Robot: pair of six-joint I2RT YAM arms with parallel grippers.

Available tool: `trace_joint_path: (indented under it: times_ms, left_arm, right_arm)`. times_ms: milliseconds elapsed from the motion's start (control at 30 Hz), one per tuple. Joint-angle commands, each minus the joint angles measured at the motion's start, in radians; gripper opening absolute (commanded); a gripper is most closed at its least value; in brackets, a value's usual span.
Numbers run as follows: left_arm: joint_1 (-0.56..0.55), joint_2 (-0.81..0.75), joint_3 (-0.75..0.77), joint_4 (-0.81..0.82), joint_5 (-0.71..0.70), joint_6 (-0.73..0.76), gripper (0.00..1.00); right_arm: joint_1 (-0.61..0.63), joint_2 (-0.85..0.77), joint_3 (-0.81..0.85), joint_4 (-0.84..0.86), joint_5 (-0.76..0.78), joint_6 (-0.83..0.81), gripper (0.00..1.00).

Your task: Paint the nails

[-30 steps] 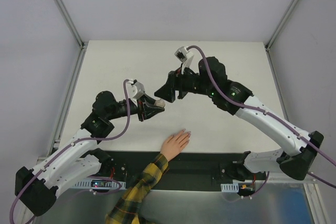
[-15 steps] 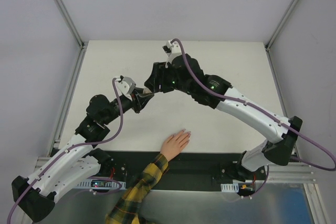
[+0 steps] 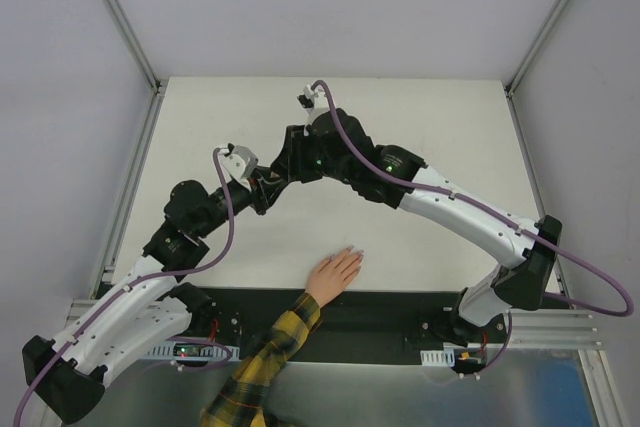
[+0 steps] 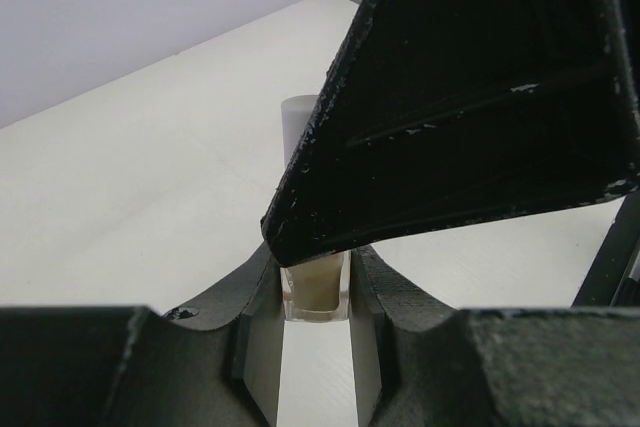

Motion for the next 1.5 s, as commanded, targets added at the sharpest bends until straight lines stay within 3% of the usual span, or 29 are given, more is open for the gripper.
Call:
trace_joint_path:
  times_ms: [0, 100, 233, 467, 700, 833, 867, 900, 933, 1000, 1033, 1067, 1167, 1300, 1467]
  left_arm:
    - [-0.005, 0.006, 0.011, 0.042, 0.059, 0.015, 0.0]
    - [-0.005, 0.016, 0.011, 0.042, 0.06, 0.018, 0.0]
    - [-0.006, 0.03, 0.015, 0.033, 0.063, 0.026, 0.0]
    - [-0.006, 0.033, 0.014, 0.033, 0.062, 0.023, 0.0]
    - [-0.006, 0.014, 0.008, 0.054, 0.093, 0.003, 0.0]
    - [-0.006, 0.007, -0.006, 0.091, 0.147, -0.017, 0.0]
    - [-0.006, 0.0, -0.008, 0.099, 0.174, -0.019, 0.0]
    - [-0.005, -0.004, -0.008, 0.118, 0.207, -0.023, 0.0]
    - [-0.005, -0.01, -0.011, 0.137, 0.32, -0.026, 0.0]
    - [-0.005, -0.026, -0.041, 0.216, 0.454, -0.073, 0.0]
    - [-0.005, -0.026, -0.049, 0.313, 0.521, -0.098, 0.0]
    - [-0.005, -0.004, -0.051, 0.35, 0.651, -0.123, 0.0]
    - [-0.005, 0.068, -0.032, 0.41, 0.805, -0.209, 0.0]
    - [-0.005, 0.125, 0.0, 0.41, 0.858, -0.255, 0.0]
    - [-0.005, 0.119, 0.003, 0.329, 0.749, -0.23, 0.0]
  right_arm:
    - [0.002, -0.031, 0.015, 0.014, 0.067, -0.02, 0.41]
    - [0.0, -0.03, 0.027, -0.012, 0.086, -0.055, 0.47]
    - [0.013, -0.022, 0.067, -0.041, 0.13, -0.103, 0.45]
    - [0.014, -0.027, 0.062, -0.033, 0.109, -0.098, 0.32]
    - [0.01, -0.038, 0.007, 0.017, 0.052, -0.06, 0.31]
    - [-0.001, -0.07, -0.034, 0.039, 0.029, -0.066, 0.21]
    - [-0.01, -0.083, -0.05, 0.065, -0.017, -0.071, 0.07]
    - [-0.035, -0.099, -0.109, 0.088, -0.052, -0.107, 0.01]
    - [-0.053, -0.126, -0.154, 0.123, -0.104, -0.147, 0.01]
    - [-0.137, -0.246, -0.293, 0.328, -0.377, -0.24, 0.01]
    - [-0.179, -0.286, -0.449, 0.438, -0.533, -0.323, 0.01]
    - [-0.22, -0.338, -0.522, 0.638, -0.868, -0.324, 0.01]
    - [-0.314, -0.322, -0.526, 0.657, -1.16, -0.272, 0.0]
    - [-0.303, -0.344, -0.522, 0.596, -1.122, -0.316, 0.0]
    - [-0.267, -0.338, -0.473, 0.524, -0.973, -0.322, 0.0]
